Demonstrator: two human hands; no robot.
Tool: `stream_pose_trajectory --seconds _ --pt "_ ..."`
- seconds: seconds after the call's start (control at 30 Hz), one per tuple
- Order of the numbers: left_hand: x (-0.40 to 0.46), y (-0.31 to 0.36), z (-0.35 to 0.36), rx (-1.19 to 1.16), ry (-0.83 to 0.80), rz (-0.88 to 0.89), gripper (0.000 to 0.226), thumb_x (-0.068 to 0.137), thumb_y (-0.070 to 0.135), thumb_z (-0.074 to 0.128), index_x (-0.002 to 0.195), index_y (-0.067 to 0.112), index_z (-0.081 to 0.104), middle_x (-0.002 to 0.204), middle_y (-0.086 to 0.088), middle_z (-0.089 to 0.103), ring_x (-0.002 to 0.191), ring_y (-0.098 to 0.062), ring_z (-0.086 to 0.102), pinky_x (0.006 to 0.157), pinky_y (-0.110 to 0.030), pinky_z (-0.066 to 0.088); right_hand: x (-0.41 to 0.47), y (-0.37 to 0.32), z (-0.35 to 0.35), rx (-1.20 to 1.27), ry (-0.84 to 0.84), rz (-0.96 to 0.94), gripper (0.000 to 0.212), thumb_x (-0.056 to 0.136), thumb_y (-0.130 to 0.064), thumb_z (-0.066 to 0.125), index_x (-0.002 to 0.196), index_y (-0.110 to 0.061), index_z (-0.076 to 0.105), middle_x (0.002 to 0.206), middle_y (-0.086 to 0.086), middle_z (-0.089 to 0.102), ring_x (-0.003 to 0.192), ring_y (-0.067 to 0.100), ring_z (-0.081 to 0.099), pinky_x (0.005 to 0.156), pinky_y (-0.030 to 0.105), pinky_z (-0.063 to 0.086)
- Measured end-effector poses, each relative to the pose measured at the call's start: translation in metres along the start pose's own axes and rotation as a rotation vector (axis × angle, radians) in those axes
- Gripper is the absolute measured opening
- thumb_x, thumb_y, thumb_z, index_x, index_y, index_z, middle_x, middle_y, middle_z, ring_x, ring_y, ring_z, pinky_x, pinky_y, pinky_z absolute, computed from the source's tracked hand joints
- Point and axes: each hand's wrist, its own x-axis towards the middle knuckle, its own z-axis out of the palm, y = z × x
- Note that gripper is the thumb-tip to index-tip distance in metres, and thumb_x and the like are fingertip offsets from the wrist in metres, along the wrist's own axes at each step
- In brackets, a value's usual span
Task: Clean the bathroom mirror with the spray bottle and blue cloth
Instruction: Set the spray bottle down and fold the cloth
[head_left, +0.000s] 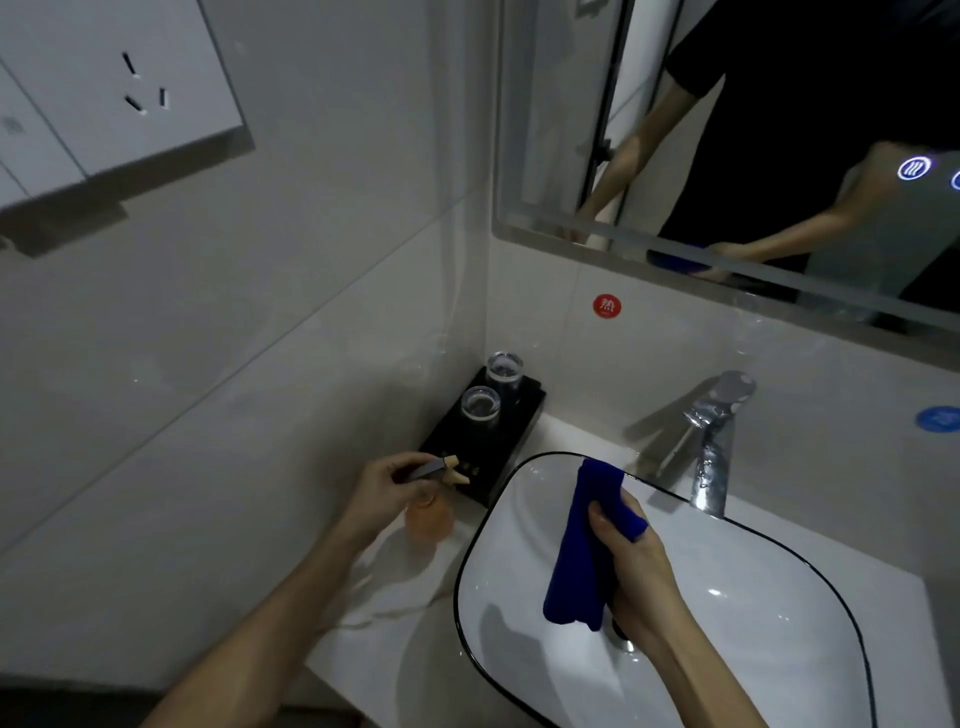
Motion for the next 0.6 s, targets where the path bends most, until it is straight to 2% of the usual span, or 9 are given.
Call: stream_pose_trajectory --seconds 0.13,0.23,0.37,0.47,0.53,0.6 --pt "0.024 -0.008 0.009 0.098 -0.048 -0.008 0.042 0.074 -0.022 0.067 0.096 0.012 0.075 0.089 -0.002 0.075 0.082 -0.007 0.067 0.074 -0.020 0.051 -0.001 -0.001 -0.003 0.011 -0.006 -0.007 0.033 0.087 -0.027 0.068 0.117 -0.038 0.066 0.107 0.006 0.071 0.091 0.025 0.067 0.073 0.039 0.056" --pt "0.036 -0.015 0.013 0.143 -0.096 -0.029 0.046 0.074 -0.025 0.064 0.091 0.017 0.073 0.082 0.011 0.075 0.077 -0.001 0.068 0.067 -0.011 0.051 -0.003 -0.001 -0.005 0.039 0.004 -0.012 0.037 0.082 -0.029 0.070 0.118 -0.035 0.066 0.107 0.007 0.071 0.088 0.023 0.068 0.073 0.038 0.056" --pt "0.045 -0.026 0.014 0.140 -0.068 -0.070 0.042 0.074 -0.024 0.064 0.090 0.014 0.073 0.088 -0.007 0.073 0.084 -0.018 0.067 0.073 -0.026 0.053 -0.007 -0.004 -0.009 0.087 0.034 -0.027 0.037 0.082 -0.028 0.071 0.118 -0.032 0.066 0.105 0.008 0.071 0.087 0.023 0.068 0.074 0.039 0.056" --pt "0.048 -0.030 0.015 0.134 -0.061 -0.061 0.053 0.070 -0.027 0.058 0.081 0.022 0.075 0.078 0.002 0.078 0.076 -0.013 0.071 0.063 -0.019 0.053 -0.011 -0.008 -0.012 0.127 0.061 -0.021 0.038 0.082 -0.026 0.072 0.120 -0.030 0.066 0.107 0.009 0.071 0.091 0.026 0.067 0.076 0.040 0.055" --pt "0.048 -0.029 0.016 0.126 -0.079 -0.093 0.051 0.068 -0.031 0.051 0.086 0.012 0.072 0.079 -0.001 0.080 0.077 -0.021 0.073 0.058 -0.018 0.053 -0.013 -0.012 -0.012 0.151 0.067 -0.021 0.037 0.084 -0.023 0.072 0.120 -0.029 0.066 0.108 0.010 0.071 0.093 0.027 0.066 0.076 0.040 0.055" --pt "0.048 -0.018 0.019 0.226 -0.048 -0.093 0.043 0.072 -0.027 0.054 0.096 0.004 0.070 0.084 -0.002 0.079 0.082 -0.028 0.073 0.063 -0.023 0.055 -0.015 -0.017 -0.011 0.172 0.076 -0.030 0.038 0.084 -0.020 0.073 0.120 -0.029 0.066 0.107 0.011 0.071 0.092 0.028 0.067 0.075 0.040 0.055"
